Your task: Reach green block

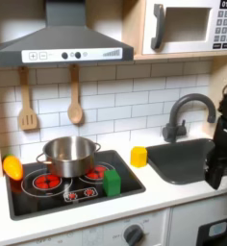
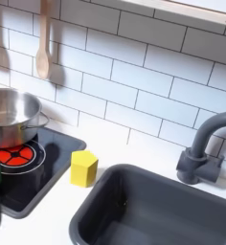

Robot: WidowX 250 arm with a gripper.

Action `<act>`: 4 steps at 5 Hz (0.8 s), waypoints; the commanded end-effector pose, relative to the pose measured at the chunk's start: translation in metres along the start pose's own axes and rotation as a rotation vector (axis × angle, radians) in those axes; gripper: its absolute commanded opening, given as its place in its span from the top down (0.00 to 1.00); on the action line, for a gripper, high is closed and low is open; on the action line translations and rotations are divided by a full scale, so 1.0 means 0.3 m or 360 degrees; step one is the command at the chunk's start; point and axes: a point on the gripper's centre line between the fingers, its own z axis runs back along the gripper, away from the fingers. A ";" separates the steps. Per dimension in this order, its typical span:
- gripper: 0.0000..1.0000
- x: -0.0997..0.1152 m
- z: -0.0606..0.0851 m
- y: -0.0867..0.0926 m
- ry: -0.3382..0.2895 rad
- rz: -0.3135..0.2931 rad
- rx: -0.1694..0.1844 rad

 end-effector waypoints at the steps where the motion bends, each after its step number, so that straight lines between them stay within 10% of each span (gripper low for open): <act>1: 0.00 0.098 -0.017 0.036 -0.0015 0.0010 0.0029; 4: 0.00 0.222 -0.045 0.161 -0.0082 -0.0015 0.0098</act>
